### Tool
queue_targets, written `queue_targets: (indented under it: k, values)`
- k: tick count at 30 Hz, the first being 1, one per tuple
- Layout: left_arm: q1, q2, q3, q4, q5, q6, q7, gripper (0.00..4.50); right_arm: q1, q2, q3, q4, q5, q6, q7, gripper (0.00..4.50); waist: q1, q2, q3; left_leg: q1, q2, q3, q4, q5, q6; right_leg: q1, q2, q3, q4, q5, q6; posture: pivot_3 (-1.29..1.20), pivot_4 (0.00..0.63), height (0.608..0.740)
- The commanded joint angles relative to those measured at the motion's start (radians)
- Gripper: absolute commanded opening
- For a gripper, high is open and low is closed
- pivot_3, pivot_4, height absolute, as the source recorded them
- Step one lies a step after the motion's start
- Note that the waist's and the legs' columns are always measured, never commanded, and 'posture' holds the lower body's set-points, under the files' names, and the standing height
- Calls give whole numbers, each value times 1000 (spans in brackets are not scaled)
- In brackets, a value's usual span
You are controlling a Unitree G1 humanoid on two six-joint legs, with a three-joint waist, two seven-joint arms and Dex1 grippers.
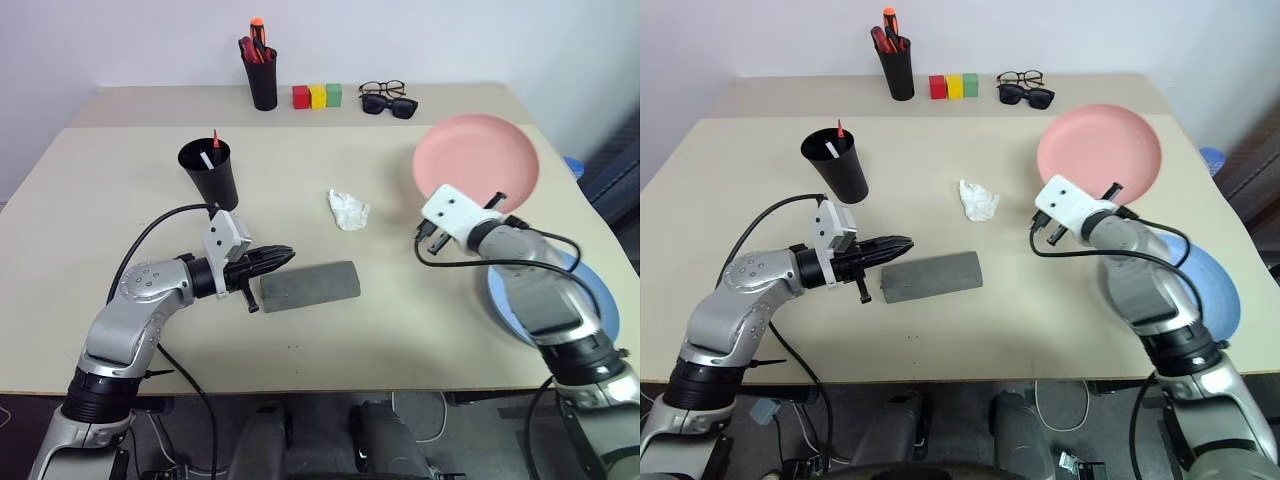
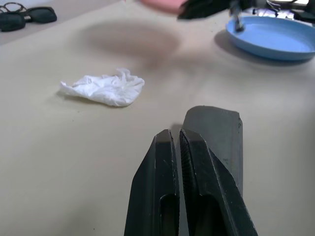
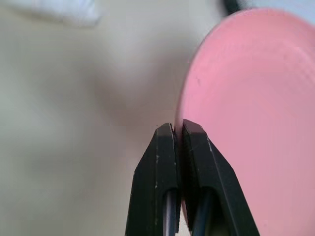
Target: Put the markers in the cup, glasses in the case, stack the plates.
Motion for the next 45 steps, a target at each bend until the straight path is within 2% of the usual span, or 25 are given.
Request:
queue_targets:
  k: [1, 3, 5, 10, 13, 14, 18, 19, 21, 24, 27, 30, 32, 36, 44, 45]
  values:
    - [-47, -3, 0, 36, -5, -30, -31, 173, 137, -71, -213, -227, 65, 89, 95, 51, 2, 0, 0, 0, 0, 0, 0, 0, 0, 0, 0, 0, 0, 0, 0, 0, 150, 740]
    - [-90, -12, -16, 92, 1, -46, -59, 173, 303, -98, -362, -384, 107, 151, 178, 51, 20, 0, 0, 0, -1, 0, 0, 0, 1, 1, 0, -2, -1, 0, 0, 0, 150, 740]
    - [-131, -26, -34, 146, 8, -64, -83, 173, 453, -103, -451, -487, 122, 200, 223, 51, 19, 1, 0, 0, 0, 0, 0, -1, 1, 2, 1, -2, -2, 0, 0, 0, 150, 740]
    - [-211, -72, -70, 245, 33, -108, -120, 173, 700, -77, -535, -599, 126, 257, 247, 51, 6, 1, -1, 2, 0, 1, 5, -1, 1, 5, 2, -1, 0, 0, 0, 0, 150, 740]
    - [-233, -86, -78, 270, 39, -122, -132, 173, 723, -61, -535, -602, 149, 286, 237, 923, -9, 1, -1, 3, 0, 1, 6, -1, 2, 6, 2, -1, 1, 0, 0, 0, 150, 740]
    - [-236, -87, -78, 274, 41, -124, -134, 173, 714, -61, -530, -599, 154, 284, 232, 1347, -12, 1, -1, 3, 0, 1, 6, -1, 2, 7, 2, -1, 1, 0, 0, 0, 150, 740]
    - [-223, -75, -63, 266, 45, -124, -134, 173, 633, -83, -471, -566, 139, 246, 187, 3486, -9, 1, -1, 4, 1, 1, 6, -1, 2, 7, 3, -1, 1, 0, 0, 0, 150, 740]
    - [-210, -65, -53, 263, 58, -135, -119, 173, 567, -65, -422, -548, 156, 238, 174, 3937, -10, 1, -1, 3, 1, 1, 6, -1, 2, 7, 3, -1, 1, 0, 0, 0, 150, 740]
    - [-191, -49, -30, 276, 92, -149, -63, 173, 403, 23, -291, -493, 195, 223, 137, 3937, -14, 0, -1, 3, 1, 1, 7, -1, 2, 7, 3, 0, 1, 0, 0, 0, 150, 740]
    - [-146, -17, 14, 289, 140, -186, 13, 173, 167, 196, -85, -302, 184, 162, 66, 3937, -33, 1, -1, 5, 2, 0, 6, -1, 2, 7, 4, 0, 2, 0, 0, 0, 150, 740]
    - [-82, 24, 73, 257, 151, -189, 58, 173, -4, 332, 3, -79, 186, 104, 20, 3937, -34, 1, -1, 4, 2, -1, 4, -1, 2, 5, 3, 0, 1, 0, 0, 0, 150, 740]
    - [7, 62, 145, 191, 138, -168, 99, 173, -153, 449, 34, 181, 212, 48, 9, 3937, -37, 1, 0, 1, 1, 0, 4, -1, 2, 1, 1, 1, 1, 0, 0, 0, 150, 740]
    - [61, 74, 175, 141, 129, -151, 117, 173, -219, 486, 47, 316, 208, -2, 7, 4484, -29, 1, -1, 0, 1, -1, 4, -1, 2, 1, 0, 1, 1, 0, 0, 0, 150, 740]
    - [170, 81, 234, 21, 107, -104, 157, 173, -344, 541, 83, 576, 156, -128, -58, 4495, -25, 1, 0, 0, 0, -1, 4, -1, 2, 1, -2, 0, 1, 0, 0, 0, 150, 740]
    - [252, 70, 257, -99, 93, -49, 208, 173, -423, 585, 97, 853, 112, -196, -131, 4495, -36, 1, -1, 1, 0, 0, 3, -1, 2, 1, -1, 0, 2, 0, 0, 0, 150, 740]
    - [249, 70, 254, -109, 87, -39, 210, 173, -425, 585, 91, 864, 113, -192, -139, 4249, -37, 1, -1, 1, 0, 0, 3, -1, 2, 1, -1, 1, 2, 0, 0, 0, 150, 740]
